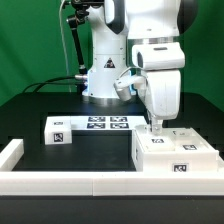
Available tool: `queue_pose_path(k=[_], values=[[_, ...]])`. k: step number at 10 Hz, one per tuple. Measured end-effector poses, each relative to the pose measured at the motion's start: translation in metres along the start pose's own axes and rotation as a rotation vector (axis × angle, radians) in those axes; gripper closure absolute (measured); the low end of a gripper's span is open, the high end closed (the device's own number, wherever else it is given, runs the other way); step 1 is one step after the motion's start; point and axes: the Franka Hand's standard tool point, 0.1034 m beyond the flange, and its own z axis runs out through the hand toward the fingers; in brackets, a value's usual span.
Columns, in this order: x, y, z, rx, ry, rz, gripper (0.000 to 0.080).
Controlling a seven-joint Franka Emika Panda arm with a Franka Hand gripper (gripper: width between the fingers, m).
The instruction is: Assemble cabinet
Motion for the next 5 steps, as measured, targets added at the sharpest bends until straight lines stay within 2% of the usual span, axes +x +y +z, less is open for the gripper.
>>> queue_pose_path(k=[1,4,5], values=[[-0.001,0.002,0.0,0.004,-0.001,0.001,0.0731],[-0.002,0.022,0.001,0.003,0.002,0.011,0.0731],[-0.003,0.028,0.003,0.011,0.004,0.015,0.0731]])
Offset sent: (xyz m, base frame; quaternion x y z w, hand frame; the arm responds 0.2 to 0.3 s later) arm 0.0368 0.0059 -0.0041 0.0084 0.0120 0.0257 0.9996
